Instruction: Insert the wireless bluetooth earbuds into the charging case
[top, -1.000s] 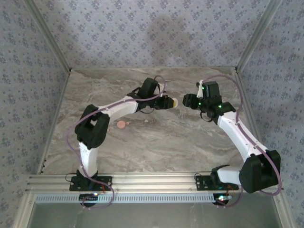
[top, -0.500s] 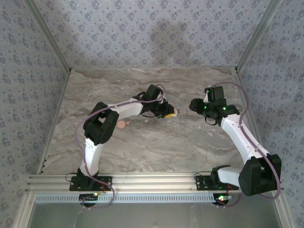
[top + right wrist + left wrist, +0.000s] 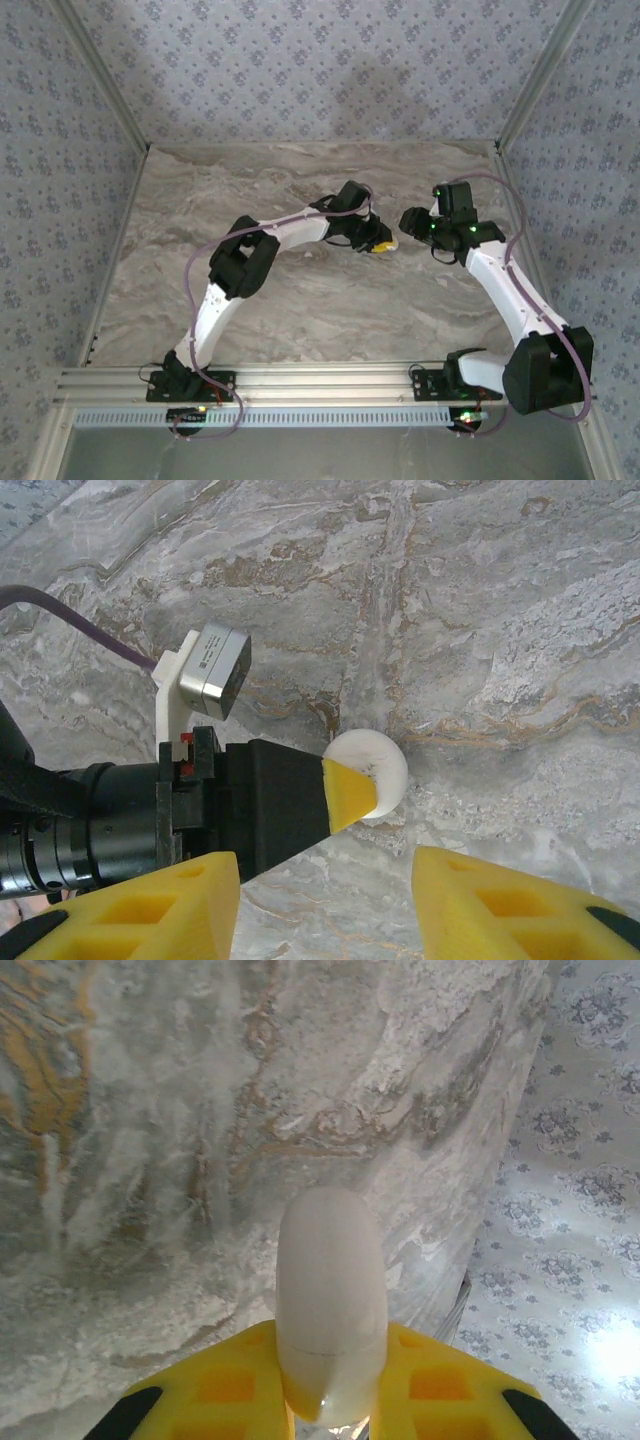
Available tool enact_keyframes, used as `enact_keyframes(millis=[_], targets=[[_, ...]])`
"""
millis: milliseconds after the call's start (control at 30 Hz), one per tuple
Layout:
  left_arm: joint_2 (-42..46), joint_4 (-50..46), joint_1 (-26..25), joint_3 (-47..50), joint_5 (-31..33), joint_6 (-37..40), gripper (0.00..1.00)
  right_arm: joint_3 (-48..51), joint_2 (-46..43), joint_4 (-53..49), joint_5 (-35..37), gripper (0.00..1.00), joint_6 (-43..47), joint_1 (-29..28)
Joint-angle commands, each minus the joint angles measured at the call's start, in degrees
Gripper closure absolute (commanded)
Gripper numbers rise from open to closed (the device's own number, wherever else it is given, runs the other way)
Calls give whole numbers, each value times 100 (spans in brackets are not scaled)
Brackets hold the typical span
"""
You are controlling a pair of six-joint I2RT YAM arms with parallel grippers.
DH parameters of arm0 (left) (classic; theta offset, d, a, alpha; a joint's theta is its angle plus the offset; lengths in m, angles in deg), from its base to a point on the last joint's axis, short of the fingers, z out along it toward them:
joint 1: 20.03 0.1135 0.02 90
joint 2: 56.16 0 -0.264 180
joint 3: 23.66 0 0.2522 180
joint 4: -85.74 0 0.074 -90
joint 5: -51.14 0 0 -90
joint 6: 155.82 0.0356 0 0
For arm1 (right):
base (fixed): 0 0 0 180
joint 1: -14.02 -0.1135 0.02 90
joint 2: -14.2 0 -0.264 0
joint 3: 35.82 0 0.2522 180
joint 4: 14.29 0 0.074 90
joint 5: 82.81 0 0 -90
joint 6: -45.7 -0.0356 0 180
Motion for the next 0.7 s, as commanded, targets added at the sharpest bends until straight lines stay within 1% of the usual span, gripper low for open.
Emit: enact_keyframes(millis=[0, 300, 433, 500, 667], targets=[[-141, -381, -2, -214, -106, -106, 84, -39, -130, -206, -11, 50, -142, 42], [-130, -867, -86, -179, 90, 121, 82, 30, -180, -203, -54, 50, -207, 45], [-96, -1030, -89, -212, 182, 199, 72, 13, -193, -222, -32, 50, -198, 39], [-82, -1278, -91, -294, 279, 370, 65, 18, -206, -247, -30, 49, -206, 30], [42, -1633, -24, -374, 419, 637, 59, 7, -345, -313, -7, 49, -233, 11]])
